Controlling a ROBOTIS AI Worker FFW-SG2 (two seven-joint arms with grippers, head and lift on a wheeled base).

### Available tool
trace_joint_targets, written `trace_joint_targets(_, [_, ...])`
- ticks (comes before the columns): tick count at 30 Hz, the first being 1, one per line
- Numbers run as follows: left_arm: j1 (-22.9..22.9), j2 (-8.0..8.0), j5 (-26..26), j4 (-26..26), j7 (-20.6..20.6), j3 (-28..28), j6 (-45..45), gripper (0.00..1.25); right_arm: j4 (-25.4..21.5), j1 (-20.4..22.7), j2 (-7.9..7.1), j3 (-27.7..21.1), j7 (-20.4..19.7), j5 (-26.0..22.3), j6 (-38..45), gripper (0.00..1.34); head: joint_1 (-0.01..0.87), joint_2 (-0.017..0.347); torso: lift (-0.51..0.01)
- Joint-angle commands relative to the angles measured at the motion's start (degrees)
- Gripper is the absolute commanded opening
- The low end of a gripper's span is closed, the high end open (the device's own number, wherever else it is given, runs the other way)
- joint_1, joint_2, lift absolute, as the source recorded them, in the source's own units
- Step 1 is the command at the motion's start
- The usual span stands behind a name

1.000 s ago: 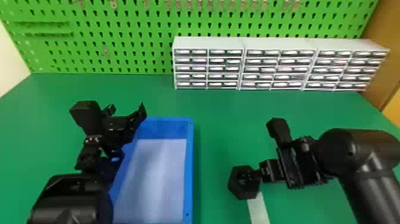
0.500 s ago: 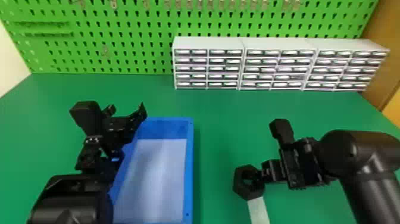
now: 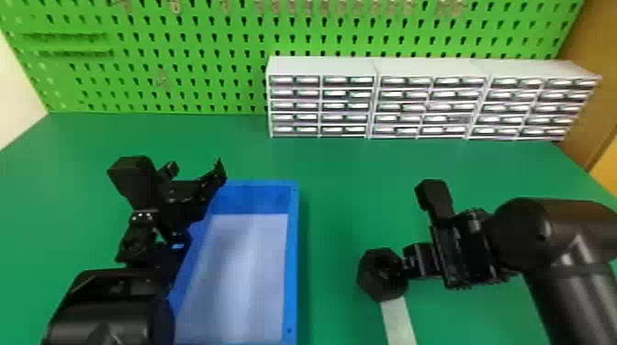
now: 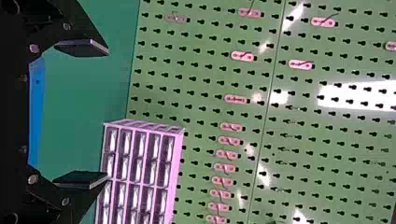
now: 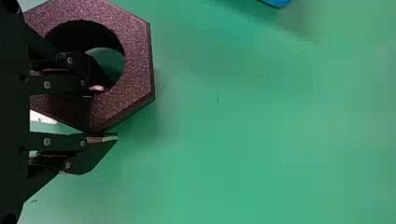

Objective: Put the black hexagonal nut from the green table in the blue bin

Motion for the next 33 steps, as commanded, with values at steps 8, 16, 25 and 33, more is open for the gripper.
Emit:
trace_joint_targets(8, [0.09,0.00,0.00,0.00,0.06,0.07,0.00,0.93,-4.36,2.93,-0.26,-1.35,0.00,-2.87,-9.23,0.37,0.686,0.051,-0.097])
trace_joint_targets(16, [0.18,0.00,0.00,0.00,-0.03,0.25,0.00,0.93,-7.00,6.71,-0.26,-1.97,0.09,-4.37,-27.51,0.37,0.686,0.051,-0.097])
trace_joint_targets(25, [0.26,0.00,0.00,0.00,0.06,0.34,0.00,0.93,-9.46,8.73,-2.72,1.55,0.26,-1.03,-45.53,0.37,0.686,0.051,-0.097])
trace_joint_targets(33, [0.26,0.00,0.00,0.00,0.06,0.25,0.00,0.93,-10.16,11.01,-1.23,1.72,3.16,6.18,-59.06,0.36,0.686,0.051,-0.097])
